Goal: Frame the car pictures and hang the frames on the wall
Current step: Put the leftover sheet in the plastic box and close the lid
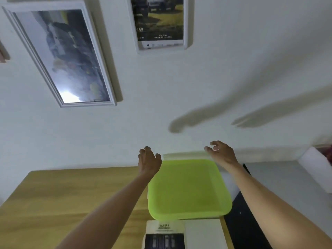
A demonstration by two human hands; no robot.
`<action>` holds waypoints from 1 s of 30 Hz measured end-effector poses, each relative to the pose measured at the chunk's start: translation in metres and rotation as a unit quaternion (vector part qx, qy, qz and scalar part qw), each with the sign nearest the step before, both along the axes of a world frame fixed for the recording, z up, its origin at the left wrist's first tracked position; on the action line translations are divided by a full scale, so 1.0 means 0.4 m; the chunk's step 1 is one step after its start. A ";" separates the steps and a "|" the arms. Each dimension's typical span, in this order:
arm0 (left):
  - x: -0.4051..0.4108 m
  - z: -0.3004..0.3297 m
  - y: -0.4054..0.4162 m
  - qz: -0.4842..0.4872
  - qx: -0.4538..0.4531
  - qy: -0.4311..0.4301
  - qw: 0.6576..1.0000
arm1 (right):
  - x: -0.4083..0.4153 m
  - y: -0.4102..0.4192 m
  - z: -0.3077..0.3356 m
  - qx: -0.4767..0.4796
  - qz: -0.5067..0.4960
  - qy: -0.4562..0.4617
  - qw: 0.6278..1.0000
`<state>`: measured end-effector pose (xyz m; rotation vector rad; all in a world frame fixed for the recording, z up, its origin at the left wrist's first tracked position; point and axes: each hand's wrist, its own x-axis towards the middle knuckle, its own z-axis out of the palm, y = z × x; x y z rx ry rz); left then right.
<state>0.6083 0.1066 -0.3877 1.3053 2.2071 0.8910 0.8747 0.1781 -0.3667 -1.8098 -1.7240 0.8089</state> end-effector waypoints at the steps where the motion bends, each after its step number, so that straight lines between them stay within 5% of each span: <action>1: 0.006 -0.045 -0.020 0.001 -0.039 0.001 0.999 | 0.017 -0.012 -0.052 -0.027 0.005 -0.030 0.999; 5: 0.015 -0.183 -0.096 0.014 -0.185 0.020 0.982 | 0.090 -0.063 -0.219 -0.149 -0.017 -0.107 0.983; 10: 0.024 -0.276 -0.131 0.003 -0.243 -0.015 0.970 | 0.140 -0.094 -0.306 -0.211 -0.033 -0.140 0.967; 14: 0.027 -0.282 -0.128 0.029 -0.239 -0.015 0.971 | 0.144 -0.085 -0.320 -0.209 -0.047 -0.127 0.969; 21: 0.024 -0.257 -0.126 0.120 -0.209 -0.155 0.958 | 0.158 -0.050 -0.326 -0.239 -0.051 -0.082 0.966; 30: -0.038 -0.243 -0.145 0.143 -0.147 -0.229 0.952 | 0.148 -0.014 -0.273 -0.244 -0.028 0.003 0.969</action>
